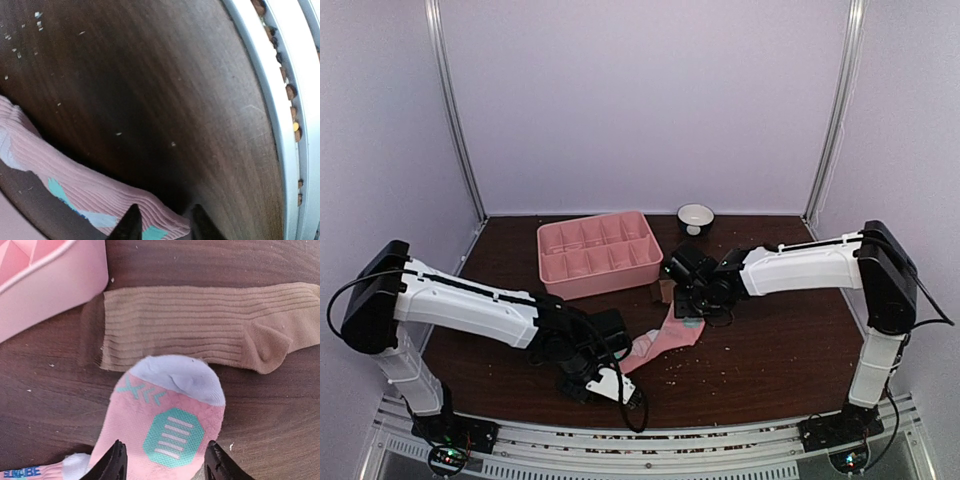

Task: Roll the socks
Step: Adjust the sock at the center of the board, then pick up the sock from the center of the board.

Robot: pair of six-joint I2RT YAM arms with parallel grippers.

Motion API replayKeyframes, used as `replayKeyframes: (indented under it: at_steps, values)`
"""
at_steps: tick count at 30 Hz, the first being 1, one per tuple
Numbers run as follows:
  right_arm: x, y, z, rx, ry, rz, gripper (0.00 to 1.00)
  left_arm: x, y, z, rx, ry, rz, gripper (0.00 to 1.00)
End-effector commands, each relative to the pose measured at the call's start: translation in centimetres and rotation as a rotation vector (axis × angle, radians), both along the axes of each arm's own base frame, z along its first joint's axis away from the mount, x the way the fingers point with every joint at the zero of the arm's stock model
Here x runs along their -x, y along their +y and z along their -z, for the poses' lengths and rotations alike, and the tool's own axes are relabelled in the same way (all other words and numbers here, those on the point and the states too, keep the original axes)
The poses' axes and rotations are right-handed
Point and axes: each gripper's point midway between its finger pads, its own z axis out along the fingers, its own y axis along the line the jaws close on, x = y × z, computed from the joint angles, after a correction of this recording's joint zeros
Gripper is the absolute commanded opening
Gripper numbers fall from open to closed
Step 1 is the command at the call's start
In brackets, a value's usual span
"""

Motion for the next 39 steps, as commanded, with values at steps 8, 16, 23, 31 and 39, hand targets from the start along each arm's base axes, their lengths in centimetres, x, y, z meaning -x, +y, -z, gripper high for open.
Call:
replayKeyframes:
  at_steps: [8, 16, 23, 31, 39]
  values:
    - [-0.9, 2.7, 1.8, 0.088, 0.019, 0.016, 0.52, 4.4, -0.6, -1.8, 0.098, 0.249, -0.039, 0.73]
    - [-2.0, 4.3, 2.2, 0.094, 0.020, 0.022, 0.51, 1.7, 0.8, -6.8, 0.263, 0.423, -0.161, 0.73]
    - [-2.6, 3.2, 3.8, 0.185, 0.023, 0.084, 0.40, -1.3, 1.7, -5.5, 0.274, 0.245, -0.154, 0.72]
    - [-3.2, 3.5, 3.1, 0.173, 0.000, 0.101, 0.11, -4.1, 1.2, -1.6, 0.232, 0.111, -0.131, 0.64]
    - [-3.9, 5.5, -1.1, -0.010, -0.114, 0.042, 0.00, -4.1, 0.6, 1.0, 0.161, 0.138, -0.080, 0.45]
